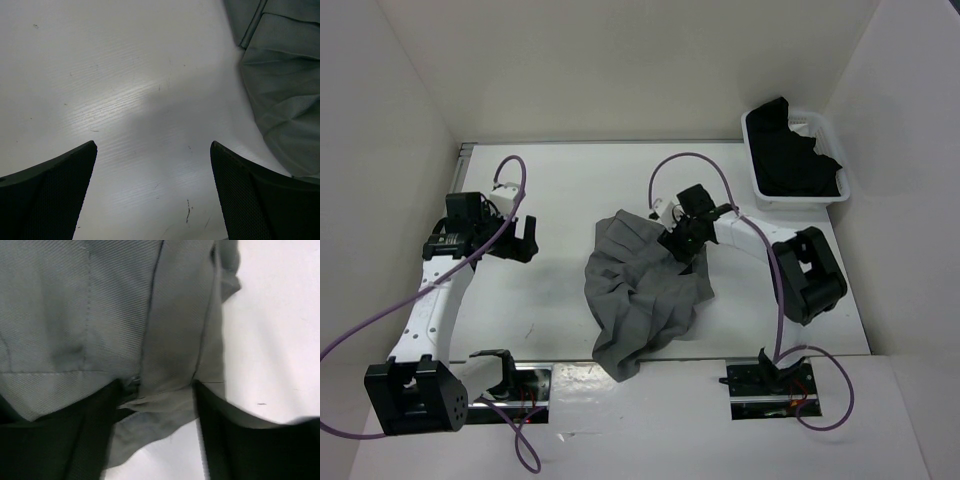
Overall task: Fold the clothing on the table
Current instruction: Flatten the skirt out
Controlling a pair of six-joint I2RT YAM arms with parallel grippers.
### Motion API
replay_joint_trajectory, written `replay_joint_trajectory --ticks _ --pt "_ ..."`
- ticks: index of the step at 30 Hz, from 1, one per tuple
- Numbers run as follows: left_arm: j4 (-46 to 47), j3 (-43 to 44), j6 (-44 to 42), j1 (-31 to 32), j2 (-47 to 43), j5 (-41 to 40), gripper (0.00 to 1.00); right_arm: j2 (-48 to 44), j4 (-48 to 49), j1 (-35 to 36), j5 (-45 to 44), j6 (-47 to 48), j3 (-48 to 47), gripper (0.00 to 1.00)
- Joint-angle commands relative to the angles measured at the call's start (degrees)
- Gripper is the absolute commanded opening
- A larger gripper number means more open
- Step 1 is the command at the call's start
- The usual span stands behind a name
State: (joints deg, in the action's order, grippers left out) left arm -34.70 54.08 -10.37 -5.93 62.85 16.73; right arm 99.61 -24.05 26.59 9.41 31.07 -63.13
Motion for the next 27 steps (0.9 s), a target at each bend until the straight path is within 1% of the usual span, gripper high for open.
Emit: replay_joint_trajectory --ticks 1,2,3,4,7,11,14,15,17,18,20,21,22,23,24,26,27 --pt "1.0 0.0 -0.5 -0.3 0.0 0.1 1.00 1.5 0.3 -0.3 2.0 1.2 -2.3 0.60" --pt "1.0 0.0 -0.5 -0.3 0.0 0.1 1.00 1.5 0.3 -0.3 2.0 1.2 -2.3 0.50" --pt "1.0 0.0 -0.5 -0.3 0.0 0.1 1.00 2.1 0.3 -0.3 2.0 1.2 -2.3 0.36" --pt "1.0 0.0 -0.5 -0.3 0.0 0.1 1.00 2.1 0.3 -0.3 2.0 1.2 -2.3 0.11" --pt "1.0 0.0 -0.5 -0.3 0.0 0.1 1.00 2.1 1.0 -0.3 0.5 0.6 -2.3 0.00" --pt "1.0 0.0 -0.5 -0.3 0.0 0.1 1.00 0.1 -0.5 -0.8 -1.1 0.0 -5.1 0.00" --pt "1.0 0.0 -0.5 -0.3 0.0 0.1 1.00 -3.4 -3.7 -0.8 -2.4 -0.6 -10.9 0.00" --pt "1.0 0.0 -0.5 -0.3 -0.5 0.1 1.00 -4.7 -5.5 -0.8 -2.4 -1.2 -14.6 0.00" --pt "1.0 0.0 -0.5 -0.3 -0.5 0.1 1.00 -8.7 -6.3 -0.8 -0.9 -1.2 -17.8 0.00" --pt "1.0 0.0 -0.5 -0.3 -0.5 0.1 1.00 -9.8 -6.3 -0.2 -1.7 -1.7 -19.8 0.00" --pt "1.0 0.0 -0.5 -0.3 -0.5 0.1 1.00 -11.3 -7.9 2.4 -4.0 -2.3 -22.3 0.00" --pt "1.0 0.0 -0.5 -0.3 -0.5 0.1 1.00 -11.3 -9.1 3.2 -3.4 -2.3 -24.5 0.00" --pt "1.0 0.0 -0.5 -0.3 -0.5 0.1 1.00 -11.9 -9.1 4.2 -4.0 -3.0 -24.5 0.00" --pt "1.0 0.0 -0.5 -0.3 -0.5 0.1 1.00 -12.4 -10.3 6.3 -2.1 -3.0 -25.2 0.00" --pt "1.0 0.0 -0.5 -0.3 -0.5 0.7 1.00 -12.4 -11.3 7.2 -0.1 -3.0 -25.2 0.00" --pt "1.0 0.0 -0.5 -0.3 -1.1 0.7 1.00 -13.0 -10.4 12.5 -3.0 -3.8 -23.3 0.00" --pt "1.0 0.0 -0.5 -0.3 -1.1 1.2 1.00 -13.0 -10.9 14.5 -3.0 -3.3 -22.7 0.00"
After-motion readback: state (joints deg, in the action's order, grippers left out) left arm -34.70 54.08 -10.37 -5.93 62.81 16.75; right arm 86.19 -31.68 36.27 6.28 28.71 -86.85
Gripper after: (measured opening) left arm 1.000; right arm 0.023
